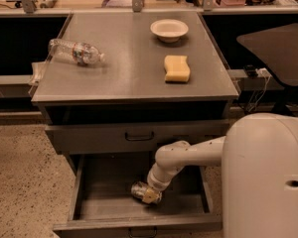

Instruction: Pick 7up can from middle drawer and place on counter

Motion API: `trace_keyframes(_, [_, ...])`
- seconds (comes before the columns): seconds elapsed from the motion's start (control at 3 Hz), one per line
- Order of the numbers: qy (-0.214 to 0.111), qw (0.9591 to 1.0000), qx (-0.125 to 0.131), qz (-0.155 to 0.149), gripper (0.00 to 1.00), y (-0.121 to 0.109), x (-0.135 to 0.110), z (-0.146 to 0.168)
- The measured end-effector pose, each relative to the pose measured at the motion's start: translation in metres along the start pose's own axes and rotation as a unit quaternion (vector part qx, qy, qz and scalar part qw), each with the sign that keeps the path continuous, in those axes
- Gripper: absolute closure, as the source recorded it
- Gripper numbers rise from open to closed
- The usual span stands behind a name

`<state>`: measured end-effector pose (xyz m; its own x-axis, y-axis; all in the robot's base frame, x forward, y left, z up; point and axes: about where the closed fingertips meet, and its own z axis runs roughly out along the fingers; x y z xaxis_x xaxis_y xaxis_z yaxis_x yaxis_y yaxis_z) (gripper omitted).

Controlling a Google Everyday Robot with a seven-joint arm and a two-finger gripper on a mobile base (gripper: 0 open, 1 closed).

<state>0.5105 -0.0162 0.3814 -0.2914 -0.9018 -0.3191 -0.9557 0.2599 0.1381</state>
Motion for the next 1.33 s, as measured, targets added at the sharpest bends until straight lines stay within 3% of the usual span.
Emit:
trace_keyframes(0.33, [-0.008, 0.9998, 0.012, -0.017, 0.96, 0.006, -0.004, -0.018])
trace_keyframes(0.67, [-0.032, 0.9974, 0.024, -0.061, 1.0, 0.031, -0.01, -0.074])
trace_keyframes(1.0, [-0.037, 0.9891, 0.047, -0.135, 1.0, 0.055, -0.024, -0.15])
trace_keyframes(1.33, [-0.027, 0.9796, 0.057, -0.191, 1.0, 0.072, -0.04, -0.213])
